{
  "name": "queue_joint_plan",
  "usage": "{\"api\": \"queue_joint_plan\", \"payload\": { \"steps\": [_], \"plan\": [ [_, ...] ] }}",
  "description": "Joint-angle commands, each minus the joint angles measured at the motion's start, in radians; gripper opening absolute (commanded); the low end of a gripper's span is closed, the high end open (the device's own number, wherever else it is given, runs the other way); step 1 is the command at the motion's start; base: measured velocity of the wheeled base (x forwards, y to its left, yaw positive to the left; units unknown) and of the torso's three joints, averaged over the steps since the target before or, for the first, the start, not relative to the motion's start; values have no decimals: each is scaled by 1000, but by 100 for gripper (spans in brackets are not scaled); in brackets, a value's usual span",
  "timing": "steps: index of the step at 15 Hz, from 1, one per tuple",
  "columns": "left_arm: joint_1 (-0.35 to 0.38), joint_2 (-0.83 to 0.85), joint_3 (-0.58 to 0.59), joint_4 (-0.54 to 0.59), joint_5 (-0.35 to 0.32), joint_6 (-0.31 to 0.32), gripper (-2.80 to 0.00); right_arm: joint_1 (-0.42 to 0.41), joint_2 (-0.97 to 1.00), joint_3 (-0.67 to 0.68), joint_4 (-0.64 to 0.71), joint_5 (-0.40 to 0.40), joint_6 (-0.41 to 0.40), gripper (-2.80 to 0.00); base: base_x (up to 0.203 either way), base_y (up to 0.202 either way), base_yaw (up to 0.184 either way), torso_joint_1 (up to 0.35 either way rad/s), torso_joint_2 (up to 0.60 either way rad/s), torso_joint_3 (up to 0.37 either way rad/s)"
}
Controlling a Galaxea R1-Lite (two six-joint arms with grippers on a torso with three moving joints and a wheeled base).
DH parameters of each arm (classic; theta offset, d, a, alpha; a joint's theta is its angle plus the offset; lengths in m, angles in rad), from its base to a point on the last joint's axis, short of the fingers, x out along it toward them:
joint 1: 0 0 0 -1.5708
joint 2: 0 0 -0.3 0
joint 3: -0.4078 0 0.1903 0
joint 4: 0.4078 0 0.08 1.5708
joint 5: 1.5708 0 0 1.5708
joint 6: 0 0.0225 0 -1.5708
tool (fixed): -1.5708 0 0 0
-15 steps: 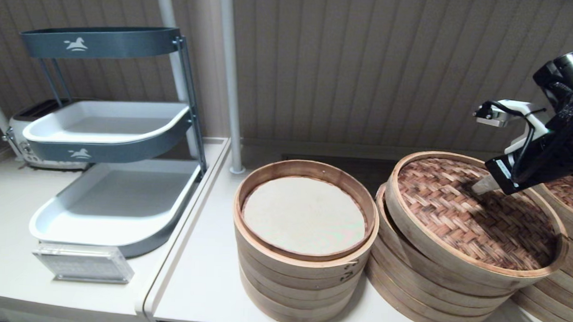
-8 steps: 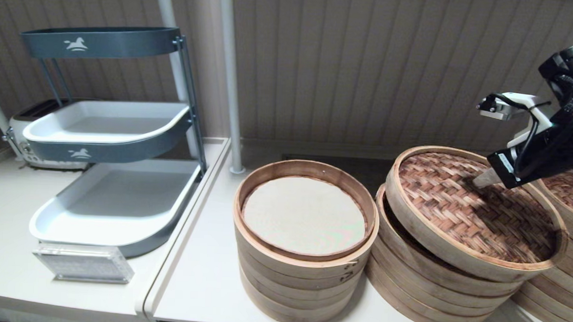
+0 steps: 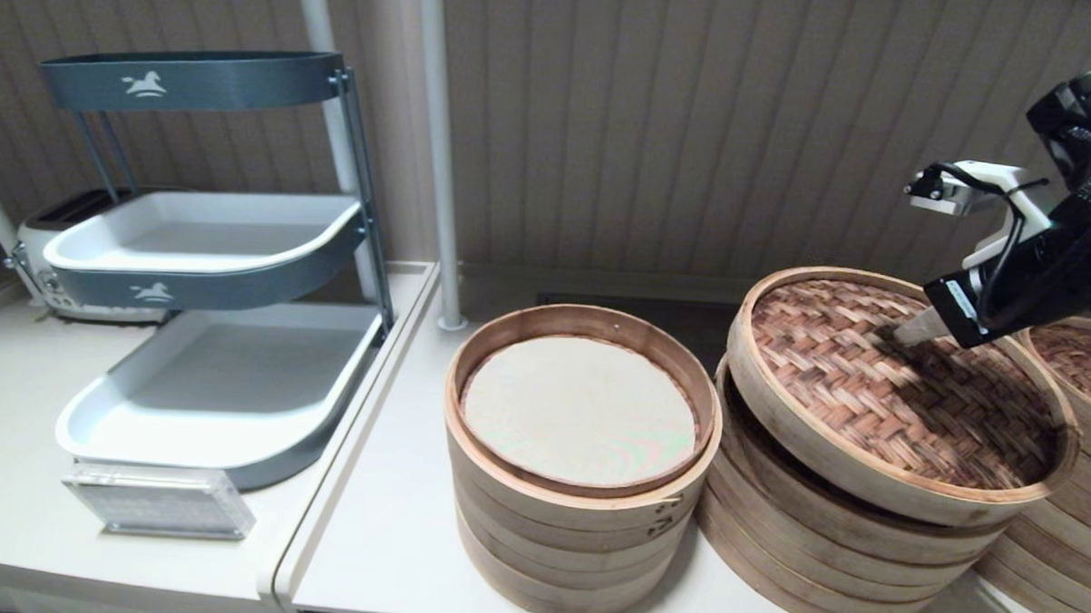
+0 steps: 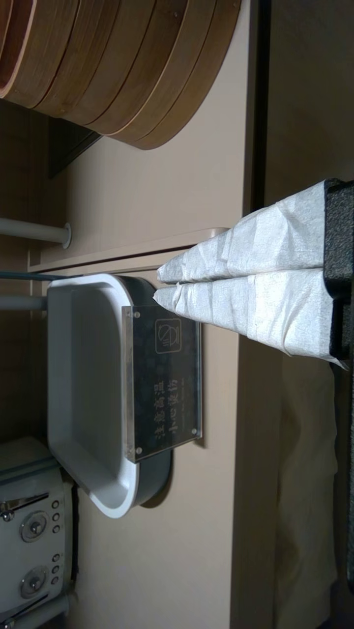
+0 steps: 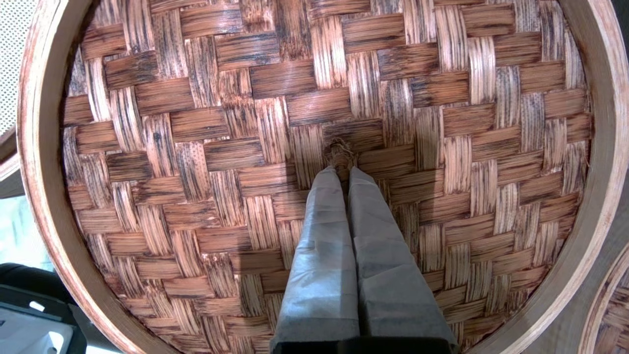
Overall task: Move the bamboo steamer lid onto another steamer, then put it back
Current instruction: Put the steamer
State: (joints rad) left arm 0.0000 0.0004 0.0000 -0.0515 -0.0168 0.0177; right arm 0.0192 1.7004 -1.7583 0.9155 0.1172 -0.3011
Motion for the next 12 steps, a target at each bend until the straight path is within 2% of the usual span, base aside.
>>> {"api": "queue_joint_plan", "payload": {
  "steps": [1, 7, 12],
  "plan": [
    [0, 0, 28, -1, 0, 1, -280, 18, 5, -9, 5, 1, -1, -280, 0, 0, 0, 0, 0, 0],
    [0, 0, 28, -1, 0, -1, -280, 49, 8, -38, 6, 2, 17, -280, 0, 0, 0, 0, 0, 0],
    [0, 0, 28, -1, 0, 1, -280, 107, 38, -79, 6, 0, 44, -280, 0, 0, 0, 0, 0, 0]
  ]
}}
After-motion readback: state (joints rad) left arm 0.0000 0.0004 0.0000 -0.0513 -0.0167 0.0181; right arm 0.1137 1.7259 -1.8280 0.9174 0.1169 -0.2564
